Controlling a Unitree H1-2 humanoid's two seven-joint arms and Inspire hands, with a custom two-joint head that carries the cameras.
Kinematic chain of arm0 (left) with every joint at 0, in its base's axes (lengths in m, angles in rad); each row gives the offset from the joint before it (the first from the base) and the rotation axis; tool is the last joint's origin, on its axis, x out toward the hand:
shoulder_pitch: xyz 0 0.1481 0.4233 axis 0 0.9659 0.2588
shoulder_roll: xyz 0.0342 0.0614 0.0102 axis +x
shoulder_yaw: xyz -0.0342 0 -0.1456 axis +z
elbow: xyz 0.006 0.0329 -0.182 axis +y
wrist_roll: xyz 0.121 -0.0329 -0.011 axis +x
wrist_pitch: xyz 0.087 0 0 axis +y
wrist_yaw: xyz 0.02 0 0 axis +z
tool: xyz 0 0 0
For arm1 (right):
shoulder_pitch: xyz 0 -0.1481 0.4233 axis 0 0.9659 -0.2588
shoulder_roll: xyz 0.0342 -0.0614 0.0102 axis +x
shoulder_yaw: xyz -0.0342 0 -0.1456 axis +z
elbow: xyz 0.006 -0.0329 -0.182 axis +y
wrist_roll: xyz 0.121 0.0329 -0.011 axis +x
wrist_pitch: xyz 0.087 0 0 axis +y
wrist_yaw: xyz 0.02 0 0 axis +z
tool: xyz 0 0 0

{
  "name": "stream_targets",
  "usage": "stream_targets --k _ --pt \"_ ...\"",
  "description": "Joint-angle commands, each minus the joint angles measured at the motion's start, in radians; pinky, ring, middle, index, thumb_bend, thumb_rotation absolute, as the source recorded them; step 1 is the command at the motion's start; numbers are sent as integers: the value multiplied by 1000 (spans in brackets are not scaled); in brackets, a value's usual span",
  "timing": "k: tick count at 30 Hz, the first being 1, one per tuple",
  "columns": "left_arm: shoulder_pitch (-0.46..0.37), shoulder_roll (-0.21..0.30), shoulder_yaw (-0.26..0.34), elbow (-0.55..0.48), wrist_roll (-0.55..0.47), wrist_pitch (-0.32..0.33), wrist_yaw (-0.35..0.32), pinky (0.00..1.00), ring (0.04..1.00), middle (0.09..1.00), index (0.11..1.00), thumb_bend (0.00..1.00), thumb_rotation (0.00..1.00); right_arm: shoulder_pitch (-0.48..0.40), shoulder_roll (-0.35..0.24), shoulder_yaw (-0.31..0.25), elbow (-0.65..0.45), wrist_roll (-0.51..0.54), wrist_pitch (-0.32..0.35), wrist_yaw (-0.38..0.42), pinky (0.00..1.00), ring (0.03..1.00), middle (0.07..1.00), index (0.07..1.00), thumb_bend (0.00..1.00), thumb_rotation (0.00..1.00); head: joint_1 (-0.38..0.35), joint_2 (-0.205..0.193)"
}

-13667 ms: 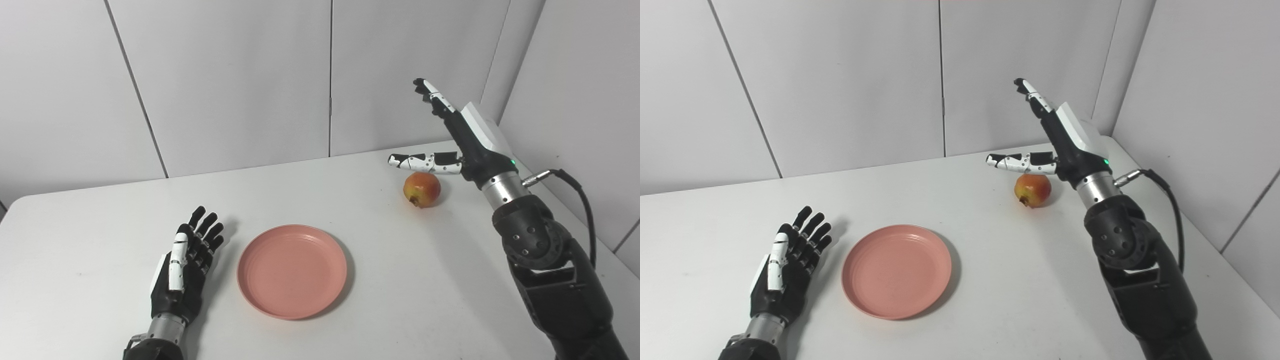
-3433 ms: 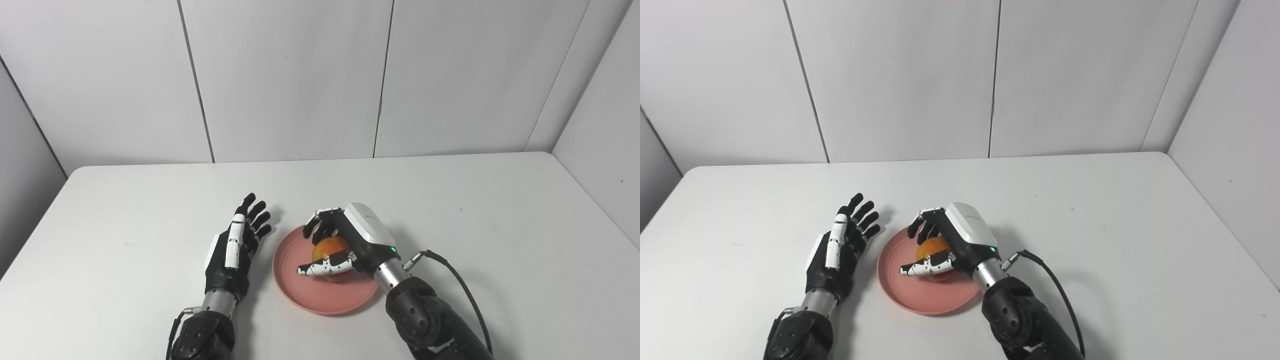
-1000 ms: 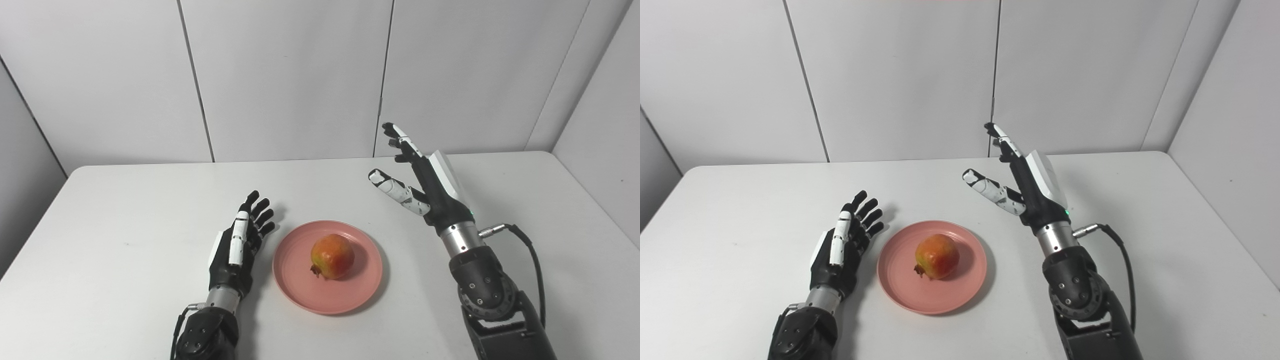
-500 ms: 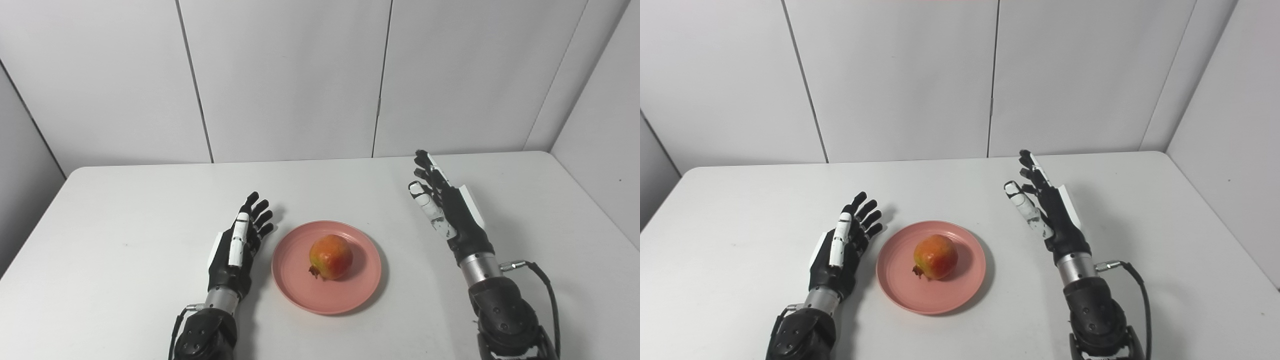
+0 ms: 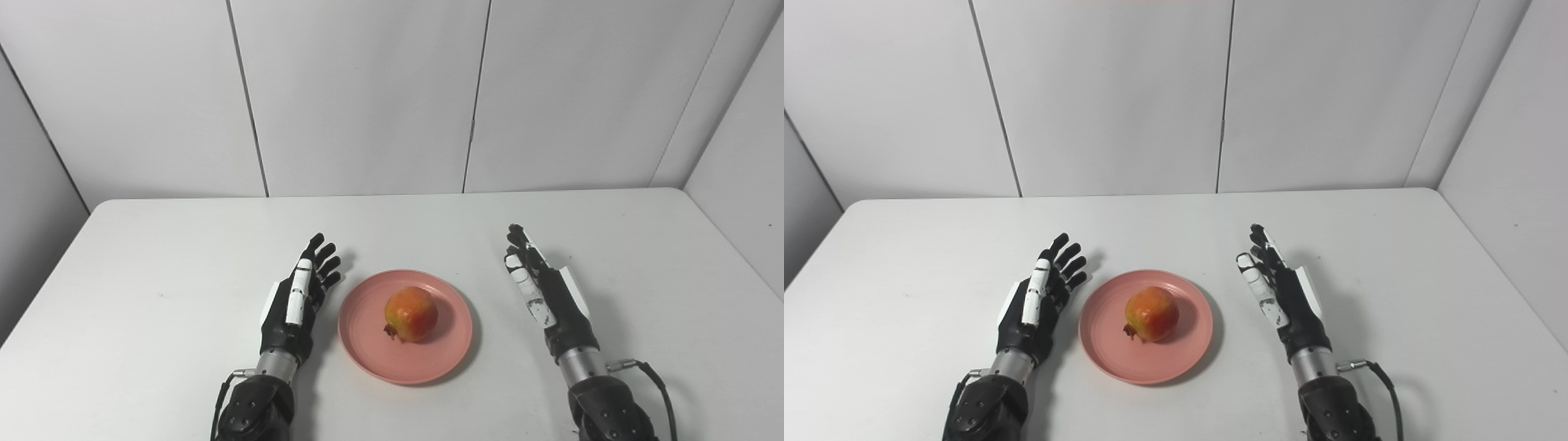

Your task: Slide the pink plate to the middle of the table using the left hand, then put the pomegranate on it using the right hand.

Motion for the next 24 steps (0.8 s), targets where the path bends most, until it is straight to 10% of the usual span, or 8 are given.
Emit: stream_targets --k 1,24 --pt "19 4 -3 -1 8 22 7 908 910 922 920 429 1000 -27 6 -4 2 18 -7 -8 922 942 954 949 671 1000 2 0" --pt "109 13 -31 -117 40 19 16 977 975 986 986 386 1000 -11 20 -11 54 198 19 47 1000 1000 1000 1000 208 1000 17 5"
